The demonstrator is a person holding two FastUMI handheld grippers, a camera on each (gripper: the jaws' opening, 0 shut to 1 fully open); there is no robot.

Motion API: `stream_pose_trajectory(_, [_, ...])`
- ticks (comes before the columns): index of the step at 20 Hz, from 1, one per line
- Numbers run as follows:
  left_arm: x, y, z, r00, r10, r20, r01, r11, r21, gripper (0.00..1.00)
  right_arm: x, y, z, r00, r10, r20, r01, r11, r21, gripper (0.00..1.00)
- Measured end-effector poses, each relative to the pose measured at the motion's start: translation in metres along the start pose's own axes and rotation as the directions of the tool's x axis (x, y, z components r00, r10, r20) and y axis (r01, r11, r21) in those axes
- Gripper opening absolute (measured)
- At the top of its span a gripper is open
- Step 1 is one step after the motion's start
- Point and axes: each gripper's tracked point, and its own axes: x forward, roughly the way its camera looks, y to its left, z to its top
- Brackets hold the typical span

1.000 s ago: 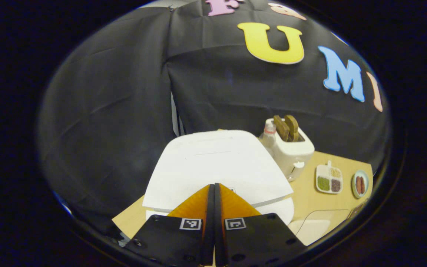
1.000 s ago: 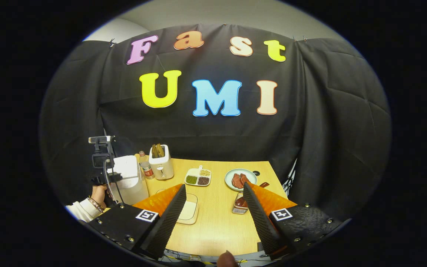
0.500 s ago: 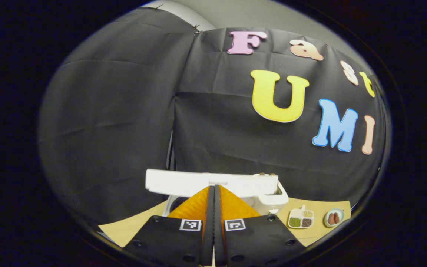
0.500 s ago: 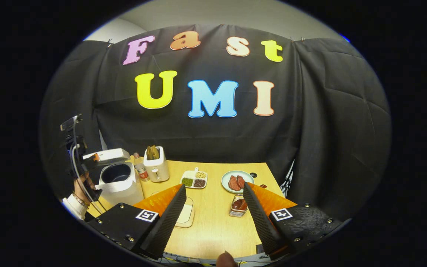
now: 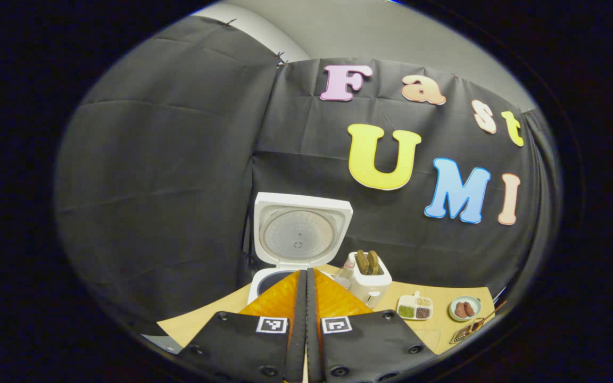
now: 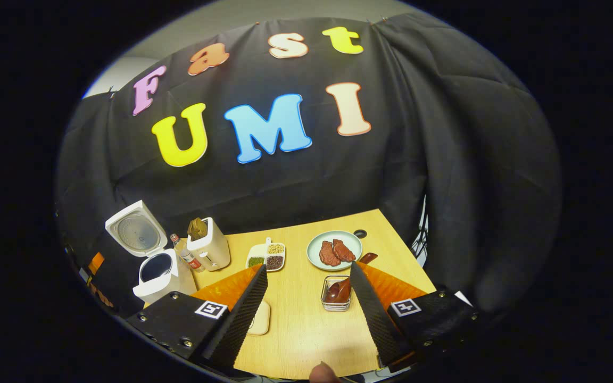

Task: Close the left gripper, press the button to open the rice cooker; take a wooden spoon from the chopstick holder with the right hand, scoop a spoonful of rice and pour it into the rice cooker, then put the wooden spoon back into the chopstick holder.

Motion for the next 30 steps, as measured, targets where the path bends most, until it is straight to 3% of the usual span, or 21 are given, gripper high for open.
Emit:
stream_pose_trajectory(3, [-0.041, -0.003, -0.001, 0.999, 0.035, -0.023, -0.035, 0.999, 0.000, 0.10, 0.040, -0.036, -0.013, 0.999, 0.041, -0.012, -0.040, 0.996, 0.083, 0.96])
stream_pose_trajectory(6, [-0.086, -0.011, -0.007, 0.997, 0.051, -0.052, -0.051, 0.999, -0.010, 0.00, 0.085, -0.076, -0.037, 0.999, 0.018, -0.026, -0.016, 0.996, 0.088, 0.96])
stream_pose_trajectory(7, [-0.101, -0.014, -0.005, 0.997, 0.059, -0.053, -0.059, 0.998, -0.002, 0.16, 0.099, -0.085, -0.042, 0.999, 0.022, -0.026, -0.019, 0.996, 0.090, 0.96])
stream_pose_trajectory(9, [-0.127, -0.027, -0.001, 0.998, 0.052, -0.040, -0.052, 0.998, 0.024, 0.13, 0.127, -0.092, -0.045, 0.999, 0.049, 0.008, -0.049, 0.993, 0.103, 0.96])
stream_pose_trajectory(11, [-0.149, -0.042, -0.002, 0.998, 0.042, -0.036, -0.040, 0.997, 0.058, 0.41, 0.153, -0.107, -0.048, 0.999, 0.027, 0.034, -0.031, 0.993, 0.114, 0.96])
stream_pose_trajectory(16, [-0.185, -0.068, 0.003, 0.998, 0.046, -0.034, -0.041, 0.992, 0.120, 0.57, 0.184, -0.143, -0.068, 0.999, -0.044, -0.018, 0.048, 0.953, 0.299, 0.96])
stream_pose_trajectory(20, [-0.209, -0.080, 0.017, 0.999, 0.049, 0.000, -0.048, 0.989, 0.143, 0.71, 0.209, -0.133, -0.095, 0.994, 0.038, -0.107, 0.005, 0.927, 0.375, 0.93])
stream_pose_trajectory(22, [-0.221, -0.082, 0.019, 0.998, 0.055, 0.004, -0.055, 0.986, 0.158, 0.79, 0.224, -0.134, -0.101, 0.992, 0.028, -0.125, 0.021, 0.926, 0.376, 0.84])
stream_pose_trajectory(23, [-0.225, -0.084, 0.016, 0.998, 0.057, 0.002, -0.057, 0.985, 0.166, 0.83, 0.228, -0.133, -0.107, 0.988, 0.036, -0.152, 0.025, 0.924, 0.380, 0.70])
stream_pose_trajectory(24, [-0.231, -0.085, 0.015, 0.998, 0.061, 0.004, -0.060, 0.983, 0.173, 0.87, 0.227, -0.131, -0.107, 0.987, 0.048, -0.156, 0.017, 0.919, 0.393, 0.69])
stream_pose_trajectory(25, [-0.235, -0.085, 0.014, 0.998, 0.068, 0.006, -0.068, 0.982, 0.178, 0.89, 0.235, -0.136, -0.109, 0.986, 0.002, -0.166, 0.064, 0.920, 0.387, 0.52])
stream_pose_trajectory(26, [-0.240, -0.086, 0.013, 0.997, 0.073, 0.006, -0.073, 0.981, 0.180, 0.90, 0.233, -0.135, -0.109, 0.984, 0.003, -0.178, 0.069, 0.917, 0.392, 0.36])
stream_pose_trajectory(27, [-0.246, -0.087, 0.011, 0.997, 0.071, 0.003, -0.070, 0.981, 0.180, 0.91, 0.234, -0.129, -0.112, 0.982, 0.036, -0.186, 0.046, 0.907, 0.418, 0.26])
stream_pose_trajectory(30, [-0.256, -0.088, 0.005, 0.998, 0.064, -0.005, -0.062, 0.981, 0.184, 0.92, 0.228, -0.111, -0.110, 0.975, 0.083, -0.208, 0.016, 0.901, 0.434, 0.18])
